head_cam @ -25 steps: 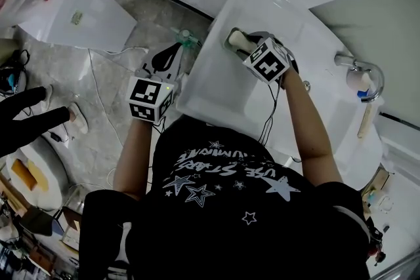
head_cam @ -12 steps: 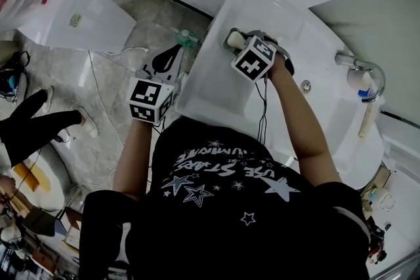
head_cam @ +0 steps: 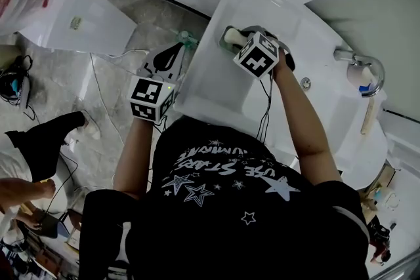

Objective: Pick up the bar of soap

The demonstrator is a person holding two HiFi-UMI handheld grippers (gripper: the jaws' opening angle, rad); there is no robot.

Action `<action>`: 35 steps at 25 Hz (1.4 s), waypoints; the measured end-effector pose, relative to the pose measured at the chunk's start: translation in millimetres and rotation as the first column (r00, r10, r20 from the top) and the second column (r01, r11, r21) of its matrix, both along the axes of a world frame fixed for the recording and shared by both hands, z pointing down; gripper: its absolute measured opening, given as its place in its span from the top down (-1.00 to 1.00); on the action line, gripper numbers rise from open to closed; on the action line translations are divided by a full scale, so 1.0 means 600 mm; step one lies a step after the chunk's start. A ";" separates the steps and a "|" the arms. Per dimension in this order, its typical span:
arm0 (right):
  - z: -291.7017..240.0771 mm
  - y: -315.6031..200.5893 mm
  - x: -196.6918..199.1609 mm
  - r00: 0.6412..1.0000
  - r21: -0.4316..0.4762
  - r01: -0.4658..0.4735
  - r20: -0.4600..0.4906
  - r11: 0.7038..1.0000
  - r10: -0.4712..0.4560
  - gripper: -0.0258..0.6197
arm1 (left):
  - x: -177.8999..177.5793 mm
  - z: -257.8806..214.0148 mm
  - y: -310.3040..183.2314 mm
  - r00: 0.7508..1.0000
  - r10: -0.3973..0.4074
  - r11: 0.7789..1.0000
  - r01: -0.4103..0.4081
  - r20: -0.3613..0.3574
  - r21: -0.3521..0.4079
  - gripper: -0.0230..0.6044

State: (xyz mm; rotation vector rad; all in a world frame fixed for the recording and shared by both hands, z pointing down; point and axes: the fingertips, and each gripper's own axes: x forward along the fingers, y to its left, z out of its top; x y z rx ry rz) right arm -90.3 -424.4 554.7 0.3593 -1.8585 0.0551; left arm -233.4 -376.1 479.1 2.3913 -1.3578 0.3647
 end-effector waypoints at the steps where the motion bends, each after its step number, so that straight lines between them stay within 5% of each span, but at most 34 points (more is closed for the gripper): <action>1: -0.006 0.001 0.000 1.000 0.005 0.000 0.009 1.000 0.000 0.35 | 0.001 -0.001 0.003 1.000 -0.002 1.000 0.002 0.002 -0.003 0.89; 13: -0.078 0.017 0.035 0.964 0.088 -0.128 0.243 0.988 0.104 0.36 | 0.043 -0.026 0.047 1.000 -0.019 0.999 0.018 0.023 0.030 0.89; 18: -0.125 0.028 0.070 0.872 0.085 -0.276 0.440 0.957 0.213 0.36 | 0.069 -0.044 0.073 0.999 -0.023 0.999 0.022 0.028 0.041 0.89; 25: -0.180 0.069 0.131 0.696 0.000 -0.418 0.642 0.908 0.320 0.37 | 0.119 -0.063 0.116 1.000 -0.013 0.999 0.011 0.025 0.052 0.89; 35: -0.196 0.163 0.240 0.586 -0.034 -0.510 0.718 0.860 0.376 0.37 | 0.200 -0.081 0.184 0.999 0.018 0.996 -0.021 0.036 0.081 0.89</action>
